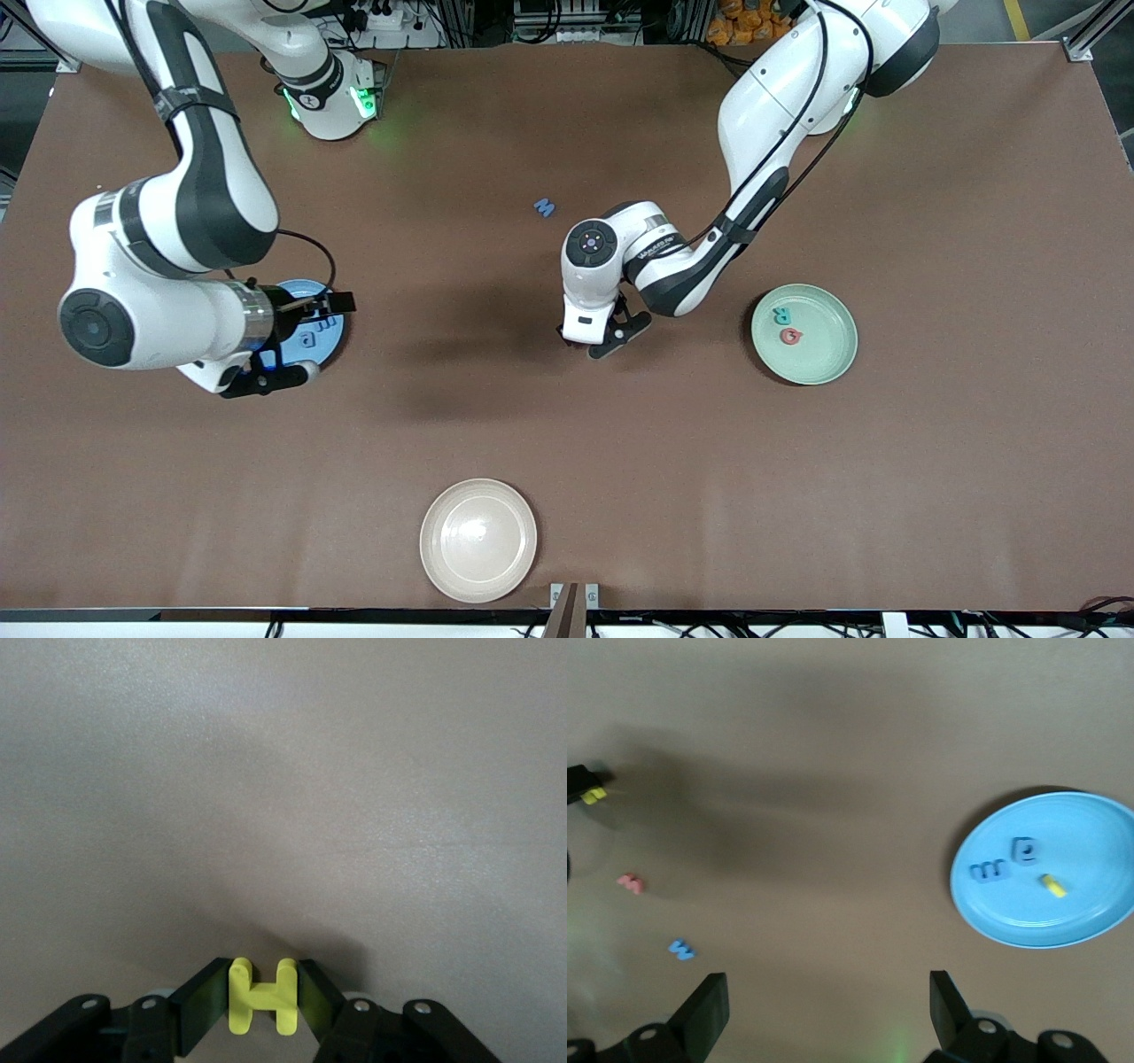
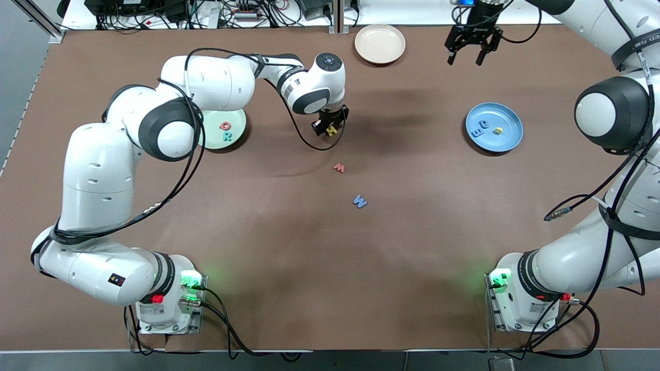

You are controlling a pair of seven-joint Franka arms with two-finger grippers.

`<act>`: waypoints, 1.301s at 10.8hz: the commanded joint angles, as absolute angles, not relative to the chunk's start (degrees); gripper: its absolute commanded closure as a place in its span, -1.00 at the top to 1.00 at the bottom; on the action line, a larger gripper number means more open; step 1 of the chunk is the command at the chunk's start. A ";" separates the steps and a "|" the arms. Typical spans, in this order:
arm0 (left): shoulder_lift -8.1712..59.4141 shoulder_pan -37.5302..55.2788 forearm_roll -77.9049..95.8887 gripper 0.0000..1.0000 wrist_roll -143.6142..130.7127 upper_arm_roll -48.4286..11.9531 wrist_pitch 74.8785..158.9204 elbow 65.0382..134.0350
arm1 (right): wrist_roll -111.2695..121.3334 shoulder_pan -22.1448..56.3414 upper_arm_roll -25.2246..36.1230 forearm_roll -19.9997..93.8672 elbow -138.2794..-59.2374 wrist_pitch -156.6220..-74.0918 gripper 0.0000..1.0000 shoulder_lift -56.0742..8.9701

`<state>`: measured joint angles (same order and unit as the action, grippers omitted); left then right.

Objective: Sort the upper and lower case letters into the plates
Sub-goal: 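Release the m on the blue plate while the left gripper grasps the H, then place the yellow H on the green plate while the right gripper reaches the w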

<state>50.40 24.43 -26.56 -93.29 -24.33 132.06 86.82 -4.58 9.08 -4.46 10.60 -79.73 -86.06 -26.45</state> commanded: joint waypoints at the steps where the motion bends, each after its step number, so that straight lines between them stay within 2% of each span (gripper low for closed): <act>1: 49.23 22.78 -24.79 -1.00 -87.84 -24.08 127.73 86.49 | -9.30 8.53 -7.72 11.87 -77.52 -86.04 1.00 -27.60; 5: 44.92 10.76 -22.59 -1.00 -71.41 -30.65 115.00 86.66 | -9.49 12.47 -9.57 11.51 -78.66 -89.55 1.00 -27.60; 8: 42.90 -1.80 -23.37 -1.00 -60.68 -38.12 107.24 89.19 | -17.57 17.56 -14.39 8.81 -79.28 -96.04 1.00 -29.35; 12: 36.75 -13.16 -24.51 -0.99 -49.86 -38.93 109.15 99.64 | -17.23 22.31 -26.60 -7.07 -80.67 -103.69 1.00 -34.18; 14: 34.20 -17.98 -27.58 -0.99 -46.86 -39.20 115.63 107.10 | -17.23 22.41 -32.50 -16.13 -89.86 -115.08 0.97 -34.54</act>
